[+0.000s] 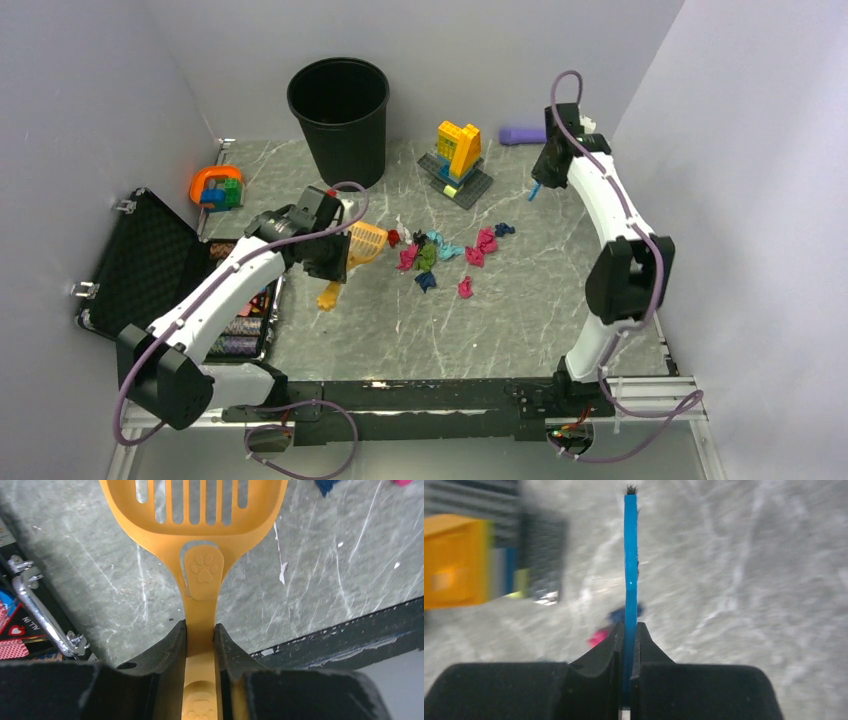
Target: Sweep away the paper scraps from the table
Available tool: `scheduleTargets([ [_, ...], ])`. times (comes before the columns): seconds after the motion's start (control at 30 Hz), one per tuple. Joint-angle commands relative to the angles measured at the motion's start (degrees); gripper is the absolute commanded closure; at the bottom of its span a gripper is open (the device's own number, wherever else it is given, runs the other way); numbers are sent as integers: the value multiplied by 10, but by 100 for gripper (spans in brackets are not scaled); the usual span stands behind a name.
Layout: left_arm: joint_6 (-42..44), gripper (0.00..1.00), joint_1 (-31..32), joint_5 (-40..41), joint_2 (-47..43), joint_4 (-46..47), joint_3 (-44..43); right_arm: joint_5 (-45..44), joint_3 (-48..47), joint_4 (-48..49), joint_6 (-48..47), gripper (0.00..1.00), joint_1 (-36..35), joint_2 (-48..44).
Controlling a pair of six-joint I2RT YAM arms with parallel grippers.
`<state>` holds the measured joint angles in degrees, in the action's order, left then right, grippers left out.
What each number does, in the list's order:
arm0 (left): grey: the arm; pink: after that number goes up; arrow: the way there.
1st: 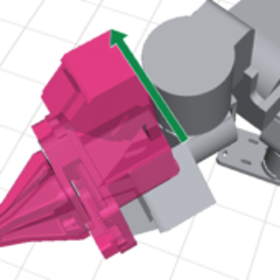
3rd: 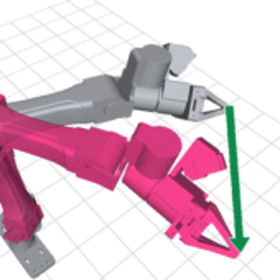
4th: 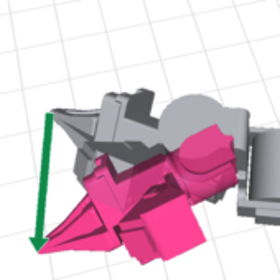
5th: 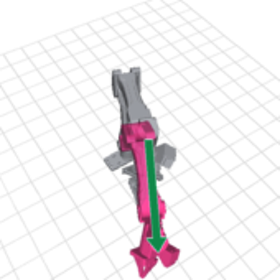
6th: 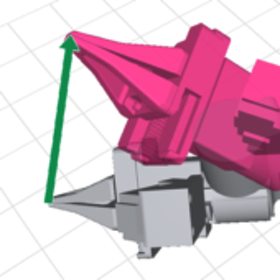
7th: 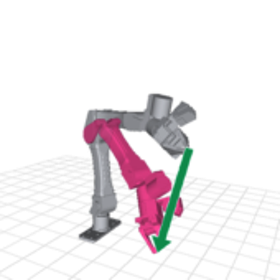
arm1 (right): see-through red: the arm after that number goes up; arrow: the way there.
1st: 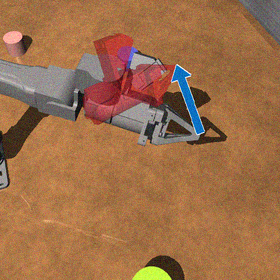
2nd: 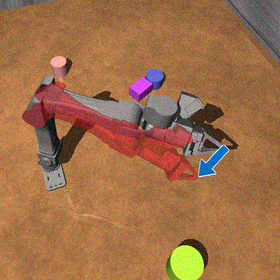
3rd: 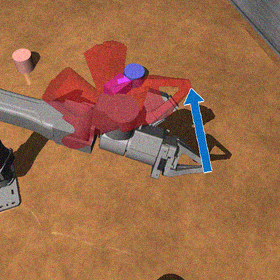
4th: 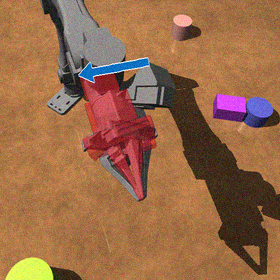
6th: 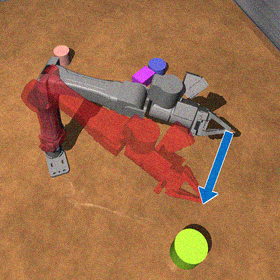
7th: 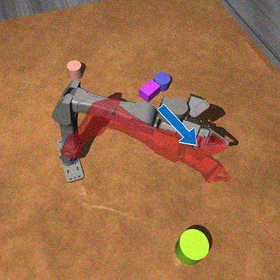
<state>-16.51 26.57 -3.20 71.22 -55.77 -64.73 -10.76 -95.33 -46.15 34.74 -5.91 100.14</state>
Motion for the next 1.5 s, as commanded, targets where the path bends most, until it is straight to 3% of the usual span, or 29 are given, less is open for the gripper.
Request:
scheduleTargets([
  [0.0,30,100,36,-12,22,-23,-28,-178,-52,-135,-140,100,-1,104],
  [0.1,27,100,40,-49,38,-34,-28,-186,-51,-142,-168,100,-5,137],
  [0.27,39,100,41,-94,66,-64,-28,-30,-17,-96,-236,100,-34,138],
  [0.33,46,100,41,-100,68,-75,-27,-19,-3,-82,-259,100,-71,136],
  [0.57,67,100,54,-93,59,-108,-8,55,31,-39,-310,100,-200,125],
  [0.9,67,100,95,-75,77,-108,-11,194,14,-47,-333,100,-249,100],
  [1.1,63,100,110,-37,85,-104,-9,159,-12,-61,-320,100,-248,90],
  [1.47,61,100,114,30,143,-100,-29,0,-12,-106,-289,100,-248,109],
])
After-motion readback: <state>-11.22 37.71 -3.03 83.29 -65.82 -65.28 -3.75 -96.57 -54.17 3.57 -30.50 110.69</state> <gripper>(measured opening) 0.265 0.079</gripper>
